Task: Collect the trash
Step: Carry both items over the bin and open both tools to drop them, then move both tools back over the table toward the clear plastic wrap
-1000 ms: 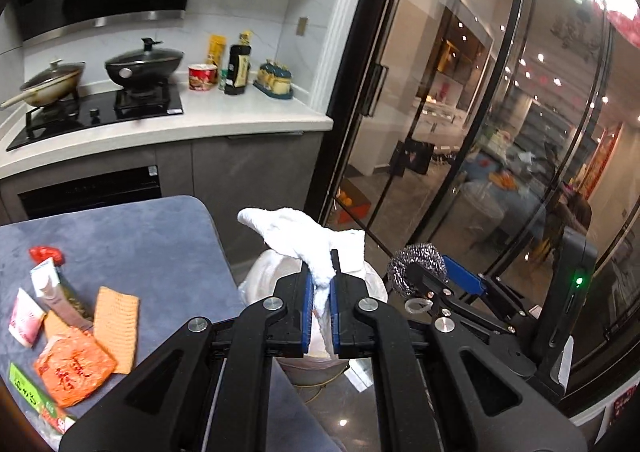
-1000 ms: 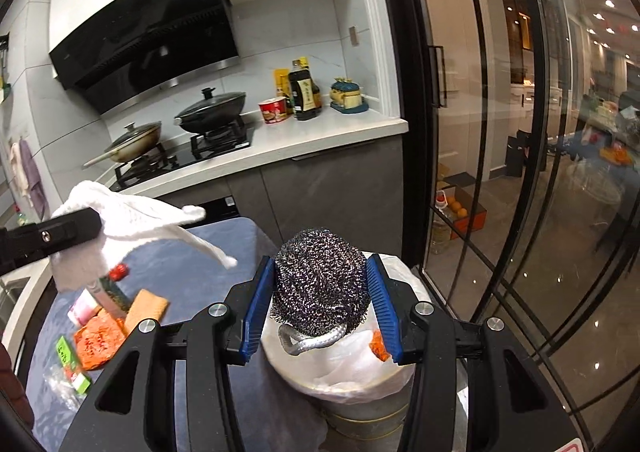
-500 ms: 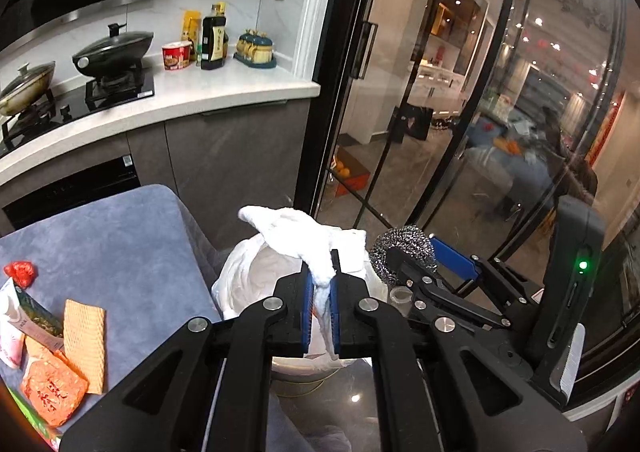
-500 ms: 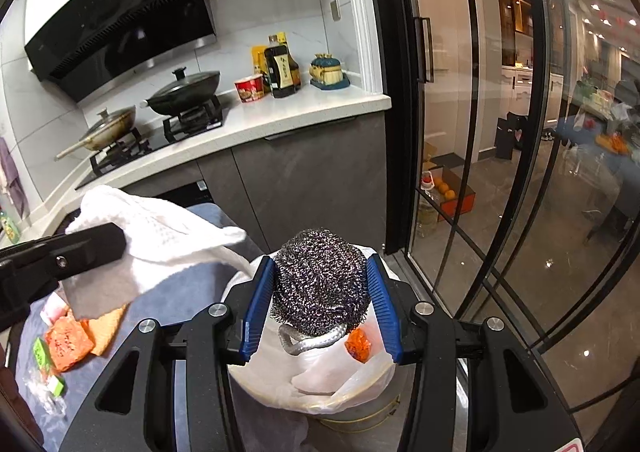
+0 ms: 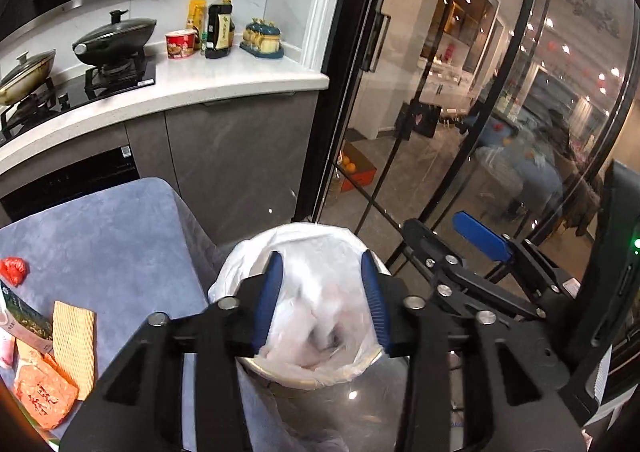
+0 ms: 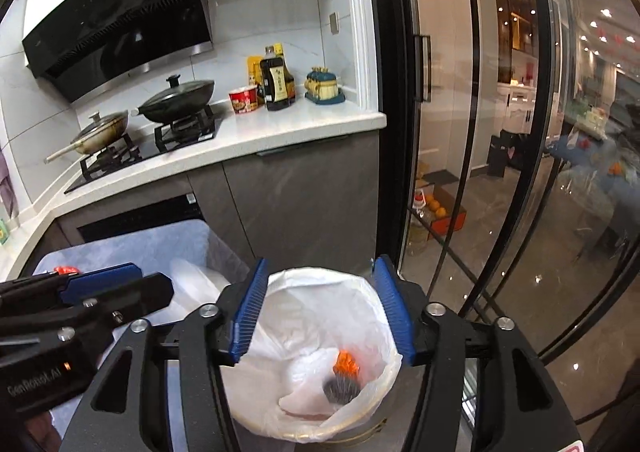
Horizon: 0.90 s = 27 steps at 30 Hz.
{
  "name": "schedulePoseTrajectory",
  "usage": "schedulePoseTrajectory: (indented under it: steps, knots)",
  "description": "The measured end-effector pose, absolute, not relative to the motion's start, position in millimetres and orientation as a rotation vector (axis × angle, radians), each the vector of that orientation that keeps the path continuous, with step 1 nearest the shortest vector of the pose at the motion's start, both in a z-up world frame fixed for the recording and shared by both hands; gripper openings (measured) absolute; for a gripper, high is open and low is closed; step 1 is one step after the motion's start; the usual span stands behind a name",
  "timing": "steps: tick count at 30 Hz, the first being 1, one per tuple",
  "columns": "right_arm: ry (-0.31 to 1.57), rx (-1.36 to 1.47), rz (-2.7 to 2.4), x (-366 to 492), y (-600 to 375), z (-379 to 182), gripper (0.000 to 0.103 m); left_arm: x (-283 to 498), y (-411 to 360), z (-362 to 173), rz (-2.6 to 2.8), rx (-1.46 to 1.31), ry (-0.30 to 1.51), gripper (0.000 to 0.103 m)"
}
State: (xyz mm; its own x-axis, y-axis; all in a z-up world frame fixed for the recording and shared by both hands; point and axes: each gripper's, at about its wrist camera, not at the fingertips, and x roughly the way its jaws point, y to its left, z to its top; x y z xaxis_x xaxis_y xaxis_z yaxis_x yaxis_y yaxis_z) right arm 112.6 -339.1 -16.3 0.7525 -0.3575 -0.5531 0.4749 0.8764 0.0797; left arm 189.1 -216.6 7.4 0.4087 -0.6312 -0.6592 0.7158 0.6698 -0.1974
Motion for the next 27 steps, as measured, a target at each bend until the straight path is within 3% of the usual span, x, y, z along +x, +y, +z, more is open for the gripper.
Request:
schedulePoseTrajectory:
  steps: [21,25,27]
  knots:
    - [0.459,0.206,-0.416,96.1,-307.8,16.0,0.060,194.0,-161.7,35.1,-0.774,0.048,0.691,0.045]
    - [0.452,0.198,-0.393,96.2,-294.9,19.8,0.061,192.3,-138.0,41.0,-0.732,0.028,0.664,0.061]
    - [0.450,0.197,-0.379,96.8,-287.9,20.7,0.062,191.9,-123.5,44.3,-0.710,0.014,0.652,0.062]
